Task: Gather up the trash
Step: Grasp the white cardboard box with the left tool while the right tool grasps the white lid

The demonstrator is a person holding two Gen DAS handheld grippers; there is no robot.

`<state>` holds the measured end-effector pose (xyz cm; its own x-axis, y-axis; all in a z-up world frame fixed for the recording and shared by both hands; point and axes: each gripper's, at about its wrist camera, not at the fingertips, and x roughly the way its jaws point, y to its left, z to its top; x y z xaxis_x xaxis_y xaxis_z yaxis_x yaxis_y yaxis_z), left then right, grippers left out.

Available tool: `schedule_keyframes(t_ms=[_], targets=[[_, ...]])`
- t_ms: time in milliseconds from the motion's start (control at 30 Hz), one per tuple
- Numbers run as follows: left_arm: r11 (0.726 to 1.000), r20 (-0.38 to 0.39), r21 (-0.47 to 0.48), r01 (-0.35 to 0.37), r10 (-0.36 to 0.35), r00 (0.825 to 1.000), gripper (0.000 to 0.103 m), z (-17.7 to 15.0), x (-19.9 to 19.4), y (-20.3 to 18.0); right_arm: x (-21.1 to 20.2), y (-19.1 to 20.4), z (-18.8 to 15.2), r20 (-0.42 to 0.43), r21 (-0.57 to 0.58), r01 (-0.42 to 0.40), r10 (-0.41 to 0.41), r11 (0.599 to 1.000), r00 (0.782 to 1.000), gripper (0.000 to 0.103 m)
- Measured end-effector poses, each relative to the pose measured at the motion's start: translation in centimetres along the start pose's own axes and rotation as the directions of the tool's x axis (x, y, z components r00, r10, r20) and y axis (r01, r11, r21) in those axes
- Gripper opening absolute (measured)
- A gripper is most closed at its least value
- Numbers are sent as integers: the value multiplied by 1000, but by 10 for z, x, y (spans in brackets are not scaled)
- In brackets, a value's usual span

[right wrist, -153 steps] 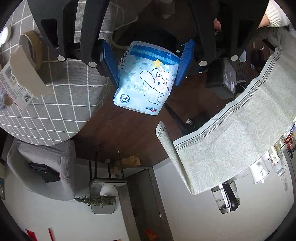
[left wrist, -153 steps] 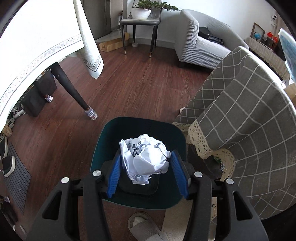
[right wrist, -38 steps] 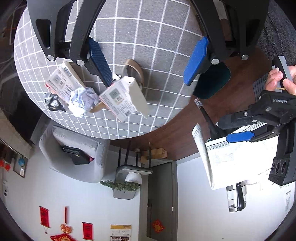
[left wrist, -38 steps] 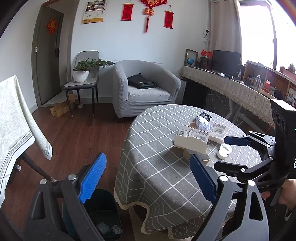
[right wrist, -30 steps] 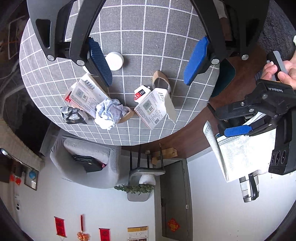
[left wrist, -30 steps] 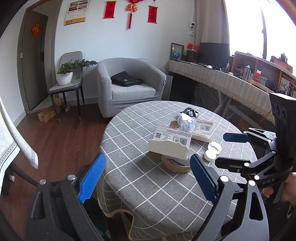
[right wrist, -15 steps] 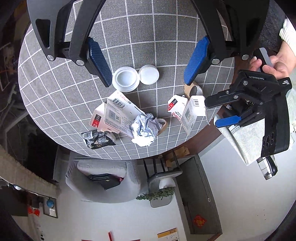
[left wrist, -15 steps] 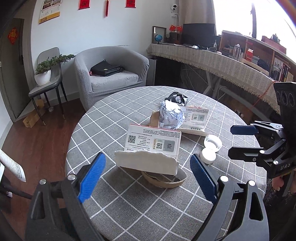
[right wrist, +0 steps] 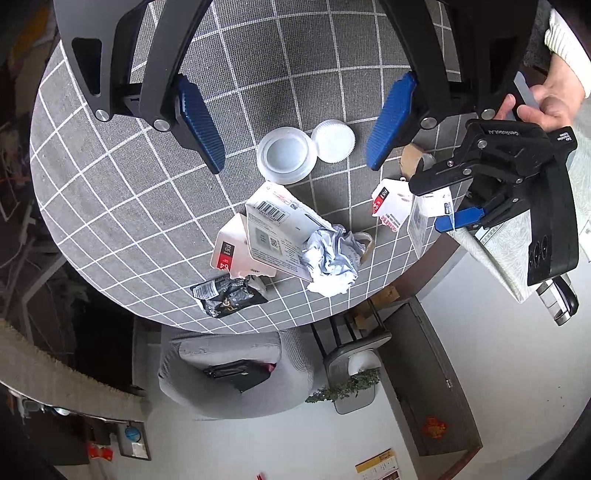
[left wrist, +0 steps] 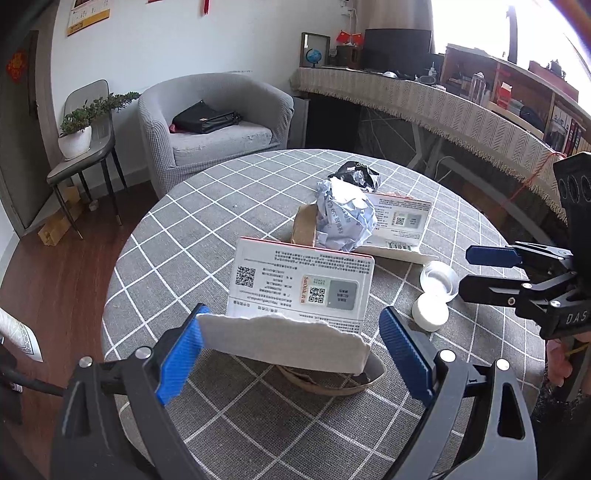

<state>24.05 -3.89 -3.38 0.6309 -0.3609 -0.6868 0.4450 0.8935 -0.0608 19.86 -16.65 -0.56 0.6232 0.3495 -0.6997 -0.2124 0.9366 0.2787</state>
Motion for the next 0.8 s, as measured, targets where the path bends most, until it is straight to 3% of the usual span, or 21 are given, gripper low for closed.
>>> schedule_keyframes(t_ms=[167,300,400,600,800], targets=[[1000,16,-14,10,-9,1000,89,4,3,-3,12,4,3,-8,18,27,-27,999,1000,64],[1000,16,-27,6,-6,1000,84,5,4,-2,18,12,3,-12,-3,92,-92,996,996,62],[999,21,-34,7,-6,1000,83,7,5,-1,21,13,2,-13,10,125,-125,992,992,55],[999,30,-44,7,-6,1000,80,7,4,-1,26,15,3,-19,21,161,-160,987,987,54],[998,52,-64,6,-3,999,79,6,-3,3,30,20,6,-34,-30,227,-228,973,973,47]])
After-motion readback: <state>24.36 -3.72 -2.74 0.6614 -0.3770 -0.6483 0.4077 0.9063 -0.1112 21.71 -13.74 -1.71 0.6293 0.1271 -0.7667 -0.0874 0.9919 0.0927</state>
